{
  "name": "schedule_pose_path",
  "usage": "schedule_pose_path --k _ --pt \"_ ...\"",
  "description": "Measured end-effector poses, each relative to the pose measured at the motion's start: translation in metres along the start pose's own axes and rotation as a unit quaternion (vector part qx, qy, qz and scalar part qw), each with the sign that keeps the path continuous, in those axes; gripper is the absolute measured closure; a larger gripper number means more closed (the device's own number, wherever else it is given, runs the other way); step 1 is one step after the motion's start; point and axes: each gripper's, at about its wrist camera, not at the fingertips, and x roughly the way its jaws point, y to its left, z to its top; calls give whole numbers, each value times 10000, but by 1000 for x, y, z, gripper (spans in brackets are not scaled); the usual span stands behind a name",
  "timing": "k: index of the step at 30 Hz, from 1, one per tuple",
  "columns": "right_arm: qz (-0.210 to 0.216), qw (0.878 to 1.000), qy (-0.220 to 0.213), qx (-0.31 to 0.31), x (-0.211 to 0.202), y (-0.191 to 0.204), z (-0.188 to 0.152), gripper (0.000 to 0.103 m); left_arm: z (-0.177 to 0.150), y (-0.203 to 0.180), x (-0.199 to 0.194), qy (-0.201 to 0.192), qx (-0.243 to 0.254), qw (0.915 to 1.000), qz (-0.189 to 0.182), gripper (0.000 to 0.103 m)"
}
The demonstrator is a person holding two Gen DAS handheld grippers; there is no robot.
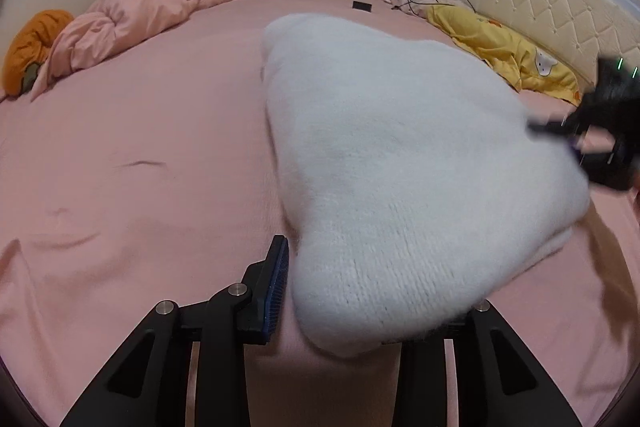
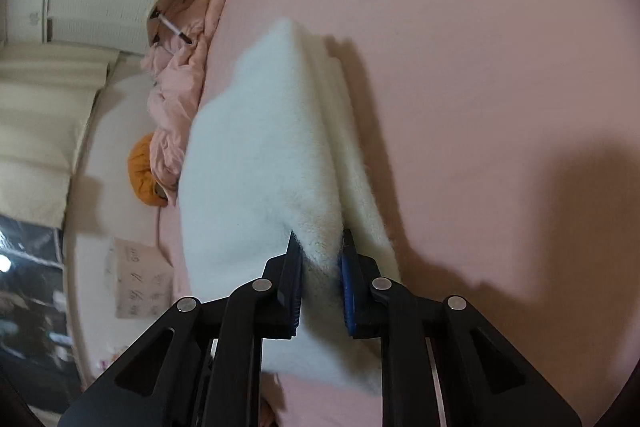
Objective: Fold clothes
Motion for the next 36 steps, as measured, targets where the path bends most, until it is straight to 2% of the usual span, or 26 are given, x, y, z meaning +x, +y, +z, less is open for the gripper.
schedule_pose_path --k 2,3,4,6,7,8,10,13,16,17,18,19,20,23,25,27,28,31,32,34,36 --pt "-6 9997 -140 -177 -5 6 -2 85 0 2 0 29 -50 10000 -23 67" --pt "-13 9994 -209 -269 -7 10 -3 82 0 2 0 43 -75 10000 -35 59" --pt "-27 9995 -197 -243 -9 11 -4 70 1 3 0 59 -103 9999 -15 55" --pt "-56 9997 -162 -176 -14 13 -5 67 1 4 -1 48 -117 9999 -10 53" --pt "-113 9992 -326 -204 -24 15 -11 59 0 3 -2 45 -107 9999 -14 53" --pt "-173 9983 -501 -235 -35 18 -16 42 0 3 -1 44 -92 9999 -2 53" --pt "-189 9977 -522 -391 -46 23 -26 22 0 1 -1 43 -57 10000 38 53" --pt "152 9978 -156 -632 -47 25 -39 22 0 -1 0 33 -9 10000 91 53" --pt "-602 9926 17 -1054 -22 33 -41 24 1 0 0 40 -20 9999 94 53" --pt "-609 9927 129 -1031 -14 33 -40 48 1 0 -1 34 -30 10000 81 54" --pt "-577 9933 210 -978 -15 25 -42 64 1 0 -2 23 -42 10000 62 61" --pt "-503 9942 197 -925 -17 25 -43 74 2 1 -3 13 -54 10000 44 65" --pt "-427 9951 178 -873 -19 25 -43 76 2 1 -3 0 -58 10000 37 70" --pt "-378 9971 38 -666 -24 16 -41 78 0 2 -2 6 -71 10000 37 71" --pt "-506 9974 5 -521 -20 6 -37 78 0 3 2 77 -89 9999 27 71" --pt "-427 9979 -18 -497 -18 0 -37 77 1 3 2 95 -99 9999 21 72" --pt "-434 9973 -83 -593 -22 4 -38 71 2 2 1 108 -95 9999 21 70" --pt "-1118 9894 -412 -833 -37 17 -45 44 2 1 -4 186 45 9997 124 55" --pt "-1155 9881 -586 -835 -45 20 -52 38 1 0 -8 202 124 9996 175 49" --pt "-1196 9849 -935 -834 -62 26 -67 33 -4 -3 -19 221 294 9987 341 42" --pt "-1235 9805 -1282 -832 -78 32 -82 32 -12 -7 -34 220 490 9966 628 27"
